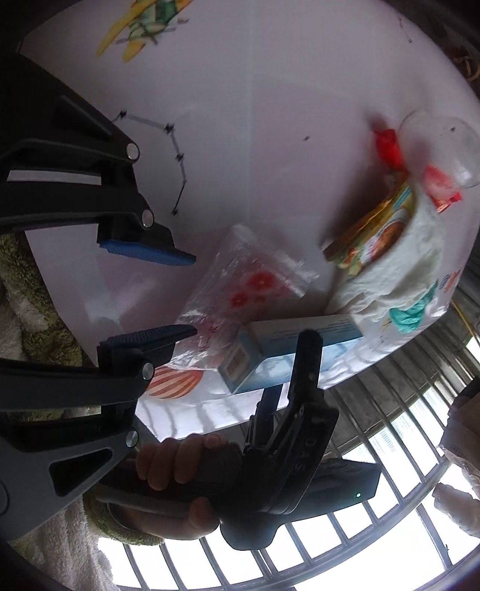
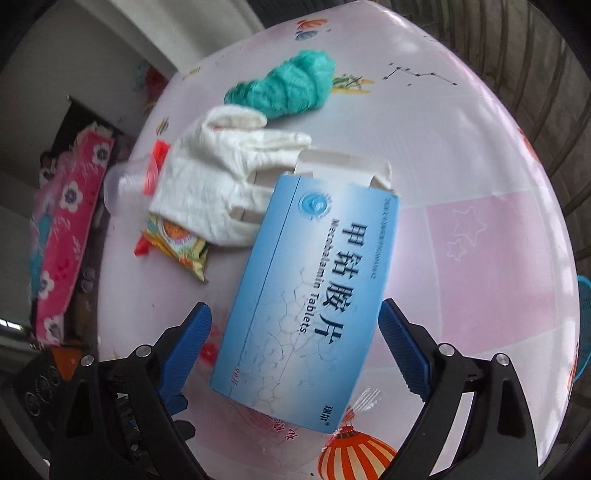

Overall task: Collect trash
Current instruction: 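Close the right tool on the blue Mecobalamin tablets box, then close the left tool on the clear red-printed plastic bag while the right tool holds the box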

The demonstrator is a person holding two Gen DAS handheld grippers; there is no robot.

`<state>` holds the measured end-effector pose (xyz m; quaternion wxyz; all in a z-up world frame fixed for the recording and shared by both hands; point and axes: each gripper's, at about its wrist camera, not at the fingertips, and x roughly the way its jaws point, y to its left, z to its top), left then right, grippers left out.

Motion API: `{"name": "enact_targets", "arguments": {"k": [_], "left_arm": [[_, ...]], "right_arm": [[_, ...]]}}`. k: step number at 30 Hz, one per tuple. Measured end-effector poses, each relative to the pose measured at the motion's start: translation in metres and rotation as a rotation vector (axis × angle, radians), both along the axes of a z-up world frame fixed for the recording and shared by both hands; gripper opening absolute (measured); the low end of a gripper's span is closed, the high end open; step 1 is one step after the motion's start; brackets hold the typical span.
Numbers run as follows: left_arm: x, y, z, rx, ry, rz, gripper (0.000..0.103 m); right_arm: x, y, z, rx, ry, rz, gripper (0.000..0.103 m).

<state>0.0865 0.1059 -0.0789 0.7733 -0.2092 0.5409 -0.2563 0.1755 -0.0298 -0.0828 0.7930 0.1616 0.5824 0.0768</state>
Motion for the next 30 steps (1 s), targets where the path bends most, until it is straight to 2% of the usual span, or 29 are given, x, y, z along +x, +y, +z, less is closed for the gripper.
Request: {"name": "enact_targets", "arguments": {"k": [2, 4, 9, 12, 18, 21, 27, 30], "left_arm": [[0.006, -0.005, -0.007, -0.018, 0.036, -0.006, 0.025], [0.006, -0.006, -0.012, -0.04, 0.05, -0.004, 0.021], [0.012, -0.005, -0.018, -0.094, 0.07, 0.035, 0.019], [0.014, -0.006, -0.021, -0.102, 0.065, 0.05, 0.018], [0.027, 0.004, -0.021, -0.1, 0.032, 0.093, 0.014], [0.033, 0.006, -0.019, -0.094, 0.022, 0.119, 0.013], [0.018, 0.01, -0.014, -0.143, 0.08, 0.114, 0.014], [0.007, 0.007, -0.018, -0.113, 0.134, 0.109, 0.014]], "right_arm": [[-0.006, -0.005, 0.0, 0.0, -0.013, 0.001, 0.078], [-0.011, -0.013, 0.002, 0.014, -0.02, 0.008, 0.077], [-0.028, -0.033, 0.013, 0.061, -0.06, 0.033, 0.075], [-0.037, -0.042, 0.017, 0.003, -0.078, 0.052, 0.074], [-0.054, -0.052, 0.01, -0.071, -0.035, 0.12, 0.074], [-0.069, -0.047, 0.003, -0.051, -0.014, 0.16, 0.073], [-0.087, -0.035, 0.003, -0.087, -0.071, 0.188, 0.074], [-0.09, -0.039, 0.003, -0.074, -0.086, 0.189, 0.074]]}}
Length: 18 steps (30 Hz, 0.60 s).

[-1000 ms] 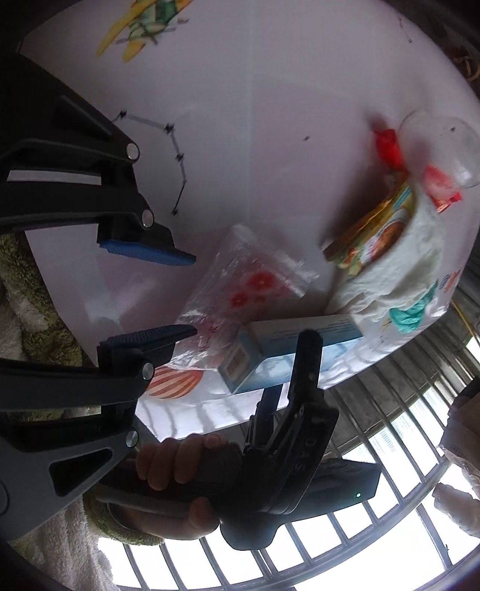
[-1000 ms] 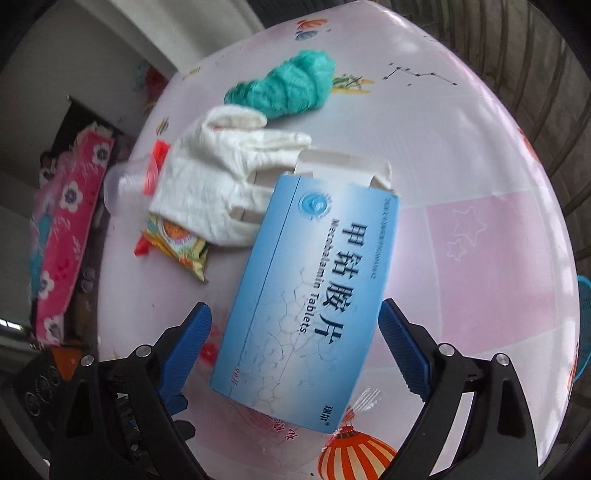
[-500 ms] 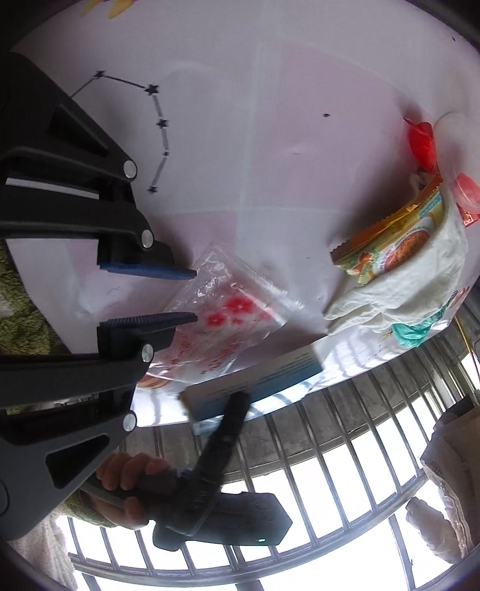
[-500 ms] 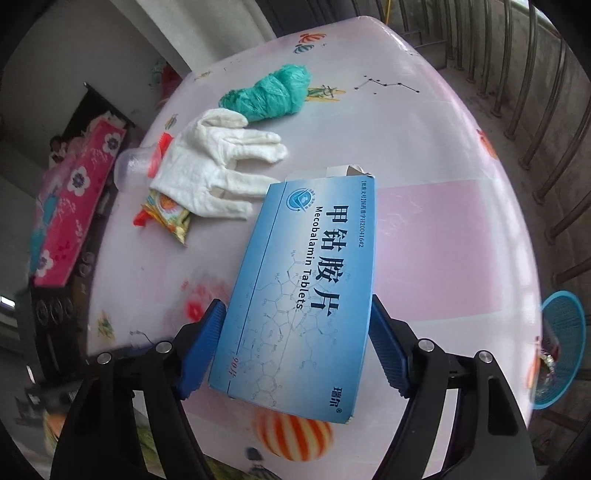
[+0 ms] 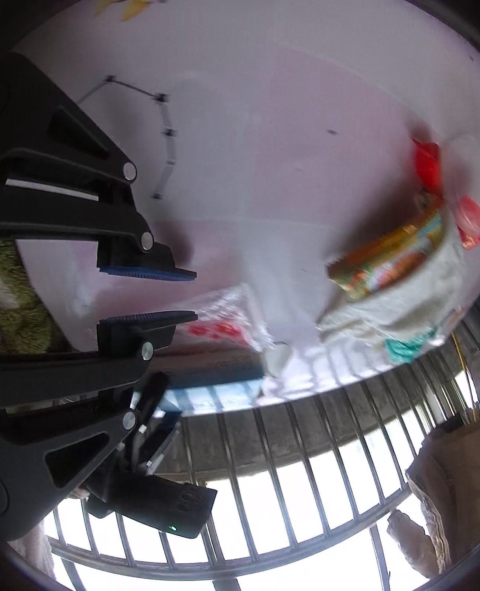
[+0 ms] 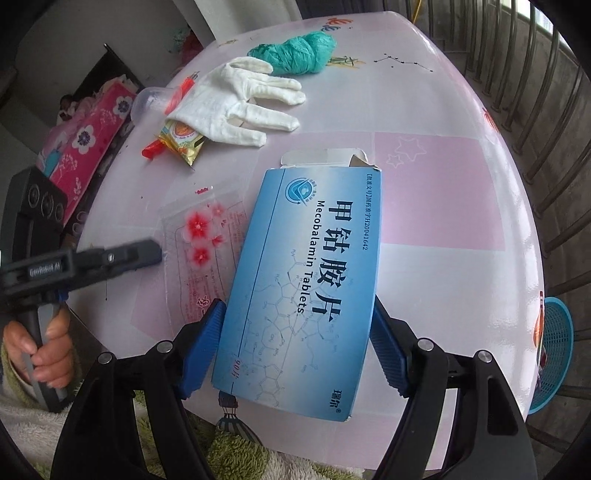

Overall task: Collect trash
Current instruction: 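Close the left tool on the clear red-printed plastic bag while the right tool holds the box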

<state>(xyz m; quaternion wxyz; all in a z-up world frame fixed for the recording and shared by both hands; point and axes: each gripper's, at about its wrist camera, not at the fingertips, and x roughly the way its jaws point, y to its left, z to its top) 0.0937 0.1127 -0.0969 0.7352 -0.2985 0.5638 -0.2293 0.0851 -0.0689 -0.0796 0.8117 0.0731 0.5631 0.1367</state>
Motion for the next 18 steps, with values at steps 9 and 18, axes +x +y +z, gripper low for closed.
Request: {"name": "enact_targets", "arguments": {"k": [9, 18], "left_arm": [[-0.009, -0.019, -0.01, -0.111, 0.028, -0.067, 0.014], [-0.009, -0.025, 0.009, -0.232, -0.076, -0.109, 0.014]], "right_arm": [[-0.002, -0.007, 0.001, 0.042, -0.01, 0.001, 0.074], [-0.004, -0.018, 0.0, 0.127, -0.016, -0.022, 0.073]]}}
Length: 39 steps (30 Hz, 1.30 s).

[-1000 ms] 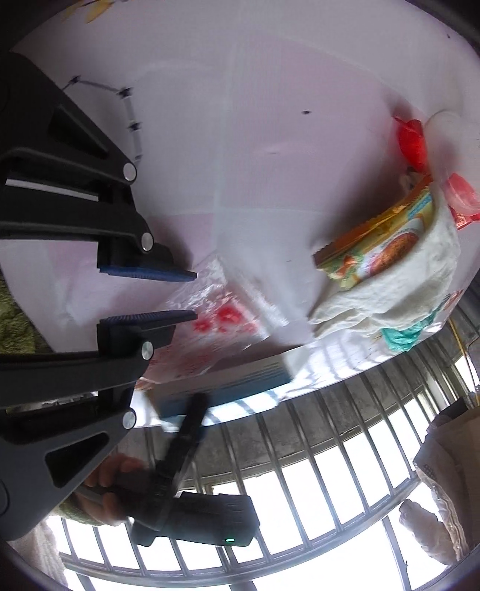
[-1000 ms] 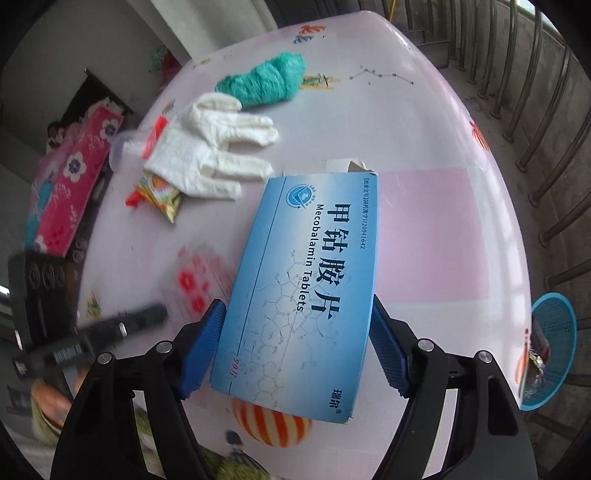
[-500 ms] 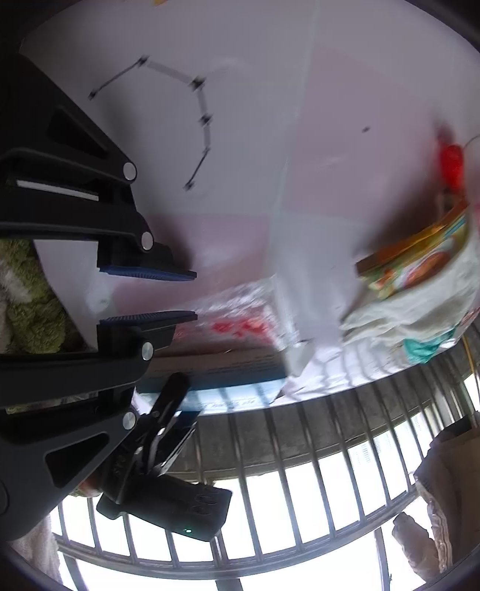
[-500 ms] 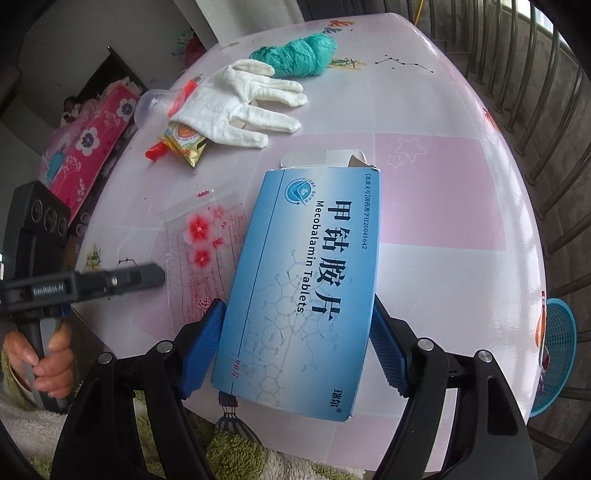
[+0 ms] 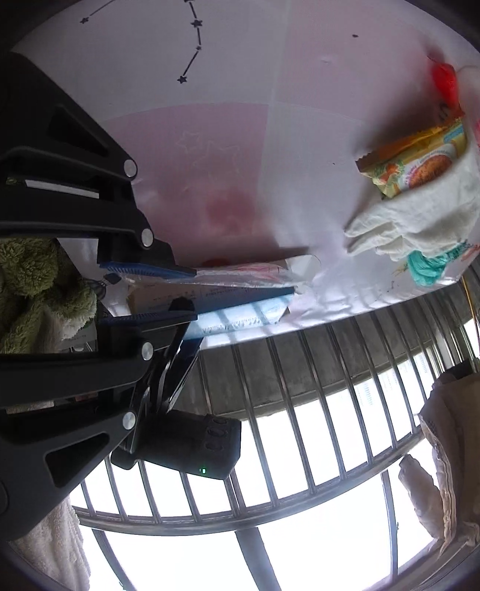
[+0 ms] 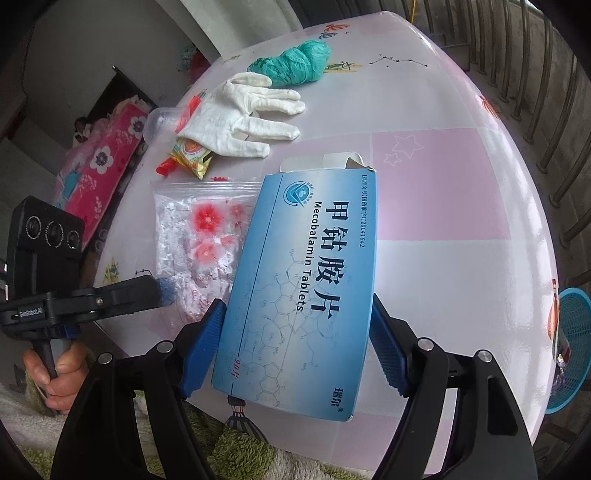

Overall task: Collect trash
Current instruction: 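Close the left tool on the clear red-printed plastic bag while the right tool holds the box, then carry box and plastic bag over the basket and open both tools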

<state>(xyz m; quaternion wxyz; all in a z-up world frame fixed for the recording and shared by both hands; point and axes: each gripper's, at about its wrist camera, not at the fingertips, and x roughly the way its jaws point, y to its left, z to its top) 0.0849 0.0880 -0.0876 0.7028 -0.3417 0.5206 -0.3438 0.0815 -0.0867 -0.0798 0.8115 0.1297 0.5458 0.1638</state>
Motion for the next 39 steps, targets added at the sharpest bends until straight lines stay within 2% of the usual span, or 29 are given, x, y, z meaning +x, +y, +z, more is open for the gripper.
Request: {"name": "enact_targets", "arguments": {"k": [4, 7, 10, 13, 17, 22, 26, 30, 32, 35, 39], "left_arm": [[0.006, -0.002, -0.021, 0.042, 0.068, 0.003, 0.013], [0.005, -0.002, -0.023, 0.062, 0.066, 0.004, 0.007], [0.003, 0.001, -0.01, 0.09, 0.006, 0.006, 0.004], [0.002, 0.002, 0.012, 0.126, -0.08, 0.008, 0.001], [0.004, -0.001, 0.04, 0.144, -0.16, -0.009, 0.0], [0.018, -0.031, 0.071, 0.15, -0.237, -0.098, 0.0], [0.034, -0.077, 0.093, 0.147, -0.284, -0.214, 0.0], [0.046, -0.15, 0.112, 0.159, -0.339, -0.368, 0.0], [0.05, -0.188, 0.115, 0.175, -0.35, -0.44, 0.0], [0.055, -0.252, 0.109, 0.215, -0.342, -0.555, 0.0], [0.058, -0.345, 0.088, 0.328, -0.363, -0.687, 0.0]], "right_arm": [[-0.001, 0.0, 0.0, 0.004, -0.01, -0.005, 0.073], [-0.001, -0.004, 0.0, 0.034, -0.007, -0.022, 0.073], [0.001, -0.015, -0.002, 0.141, 0.026, -0.065, 0.072], [0.0, -0.027, 0.001, 0.297, 0.038, -0.118, 0.072], [-0.008, -0.046, 0.015, 0.435, -0.017, -0.193, 0.072], [-0.028, -0.086, 0.03, 0.547, -0.093, -0.317, 0.072], [-0.054, -0.134, 0.048, 0.573, -0.187, -0.456, 0.072], [-0.091, -0.185, 0.06, 0.539, -0.277, -0.633, 0.072], [-0.11, -0.206, 0.058, 0.528, -0.294, -0.725, 0.072], [-0.138, -0.24, 0.043, 0.516, -0.279, -0.909, 0.072], [-0.17, -0.285, 0.001, 0.561, -0.183, -1.163, 0.072]]}}
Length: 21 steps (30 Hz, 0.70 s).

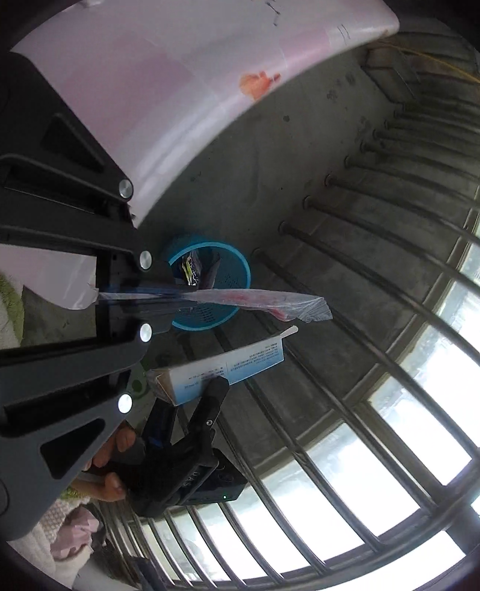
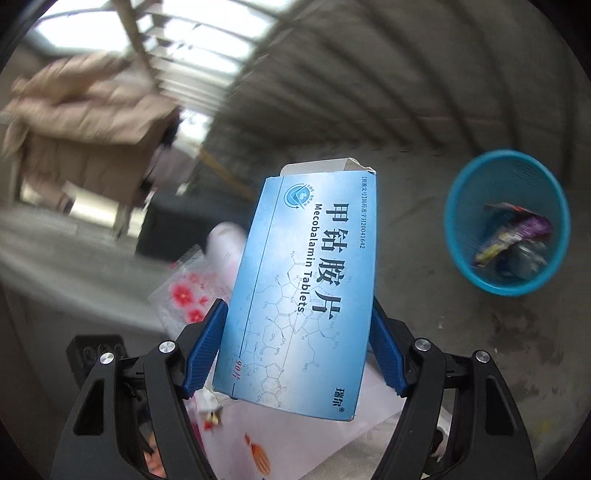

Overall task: Collect trash
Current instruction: 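Carry box and plastic bag over the basket and open both tools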

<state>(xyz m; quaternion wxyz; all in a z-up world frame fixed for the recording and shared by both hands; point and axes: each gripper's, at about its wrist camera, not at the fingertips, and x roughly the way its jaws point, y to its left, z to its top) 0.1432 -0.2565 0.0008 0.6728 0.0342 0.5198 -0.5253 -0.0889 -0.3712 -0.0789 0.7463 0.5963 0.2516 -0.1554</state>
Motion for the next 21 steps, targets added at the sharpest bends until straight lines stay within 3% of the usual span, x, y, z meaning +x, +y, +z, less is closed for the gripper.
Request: {"name": "enact_targets", "arguments": {"k": [4, 8, 10, 12, 14, 16, 21], "left_arm": [[0.0, -0.067, -0.035, 0.105, 0.024, -0.071, 0.0], [0.01, -0.132, -0.069, 0.167, 0.051, -0.115, 0.0], [0.009, -0.16, -0.087, 0.204, 0.059, -0.137, 0.006], [0.01, -0.175, -0.107, 0.253, 0.059, -0.108, 0.027], [0.014, -0.18, -0.119, 0.269, 0.075, -0.07, 0.029], [0.016, -0.174, -0.123, 0.264, 0.095, -0.044, 0.029], [0.022, -0.141, -0.1, 0.199, 0.063, 0.009, 0.039]], "right_arm": [[-0.018, -0.037, -0.034, 0.071, 0.081, -0.129, 0.072], [-0.015, -0.073, -0.059, 0.051, 0.195, -0.187, 0.074], [-0.006, -0.092, -0.076, 0.053, 0.278, -0.185, 0.076], [-0.006, -0.107, -0.098, 0.05, 0.312, -0.204, 0.078], [-0.013, -0.12, -0.117, 0.063, 0.339, -0.222, 0.079], [-0.013, -0.123, -0.123, 0.084, 0.307, -0.245, 0.079], [-0.019, -0.118, -0.117, 0.043, 0.276, -0.262, 0.079]]}}
